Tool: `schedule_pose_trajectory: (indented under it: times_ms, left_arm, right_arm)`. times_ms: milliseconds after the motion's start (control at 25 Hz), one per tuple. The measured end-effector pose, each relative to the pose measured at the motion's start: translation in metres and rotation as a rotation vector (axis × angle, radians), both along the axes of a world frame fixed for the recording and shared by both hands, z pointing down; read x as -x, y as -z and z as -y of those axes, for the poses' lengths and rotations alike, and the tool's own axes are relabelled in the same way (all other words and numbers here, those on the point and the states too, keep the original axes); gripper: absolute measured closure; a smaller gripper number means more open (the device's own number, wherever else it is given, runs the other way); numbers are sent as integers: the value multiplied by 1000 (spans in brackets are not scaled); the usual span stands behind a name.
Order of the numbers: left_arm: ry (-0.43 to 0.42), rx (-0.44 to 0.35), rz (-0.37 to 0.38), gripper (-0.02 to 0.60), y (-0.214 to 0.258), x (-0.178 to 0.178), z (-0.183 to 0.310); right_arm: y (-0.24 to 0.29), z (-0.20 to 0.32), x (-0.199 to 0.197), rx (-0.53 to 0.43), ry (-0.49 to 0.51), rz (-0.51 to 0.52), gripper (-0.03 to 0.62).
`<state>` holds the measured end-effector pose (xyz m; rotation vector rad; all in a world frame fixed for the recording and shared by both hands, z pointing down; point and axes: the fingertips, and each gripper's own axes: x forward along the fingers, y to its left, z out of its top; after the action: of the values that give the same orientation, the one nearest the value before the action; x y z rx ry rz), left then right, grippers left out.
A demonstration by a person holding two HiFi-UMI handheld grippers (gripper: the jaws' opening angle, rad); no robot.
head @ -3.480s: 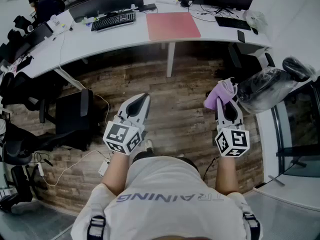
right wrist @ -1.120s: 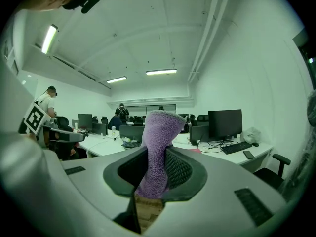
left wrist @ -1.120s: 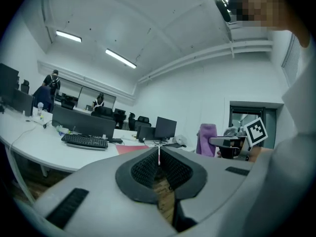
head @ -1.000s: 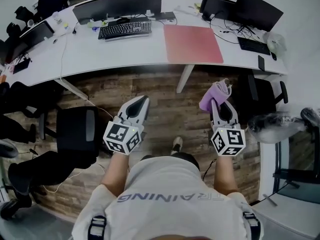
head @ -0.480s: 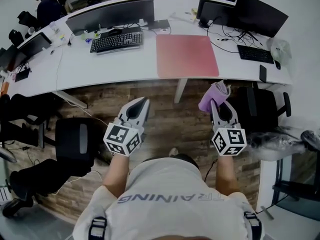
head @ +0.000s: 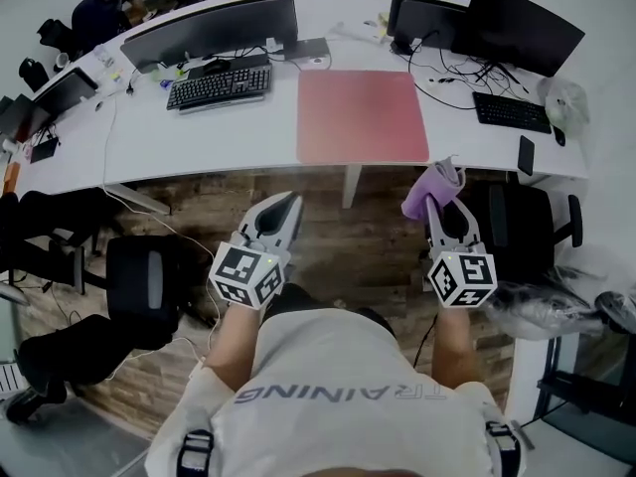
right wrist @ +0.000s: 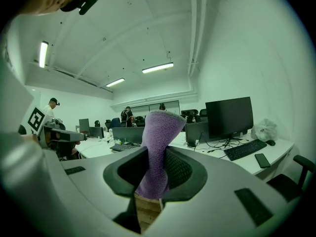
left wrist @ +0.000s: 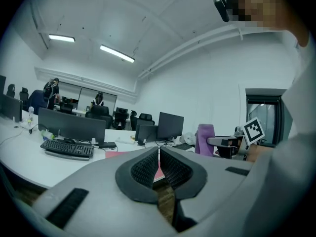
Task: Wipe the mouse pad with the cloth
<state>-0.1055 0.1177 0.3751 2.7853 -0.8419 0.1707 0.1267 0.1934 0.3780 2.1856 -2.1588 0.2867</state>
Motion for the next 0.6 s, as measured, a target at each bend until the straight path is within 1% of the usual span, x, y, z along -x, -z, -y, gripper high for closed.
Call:
schedule_pose_trajectory:
  times_ms: [120,320,600]
  left_arm:
    - [3,4,9,545,-1,-10,11]
    - [-20,-2,10,545,-4,-26,33]
    - [-52,-7,-24,545,-4,-47,93]
  right_arm:
    - [-8,6,-10,13,-7,14,485]
    - [-10,21,-26,8,-35,11,485]
    - [-7,69,-43,13,-70,-14,485]
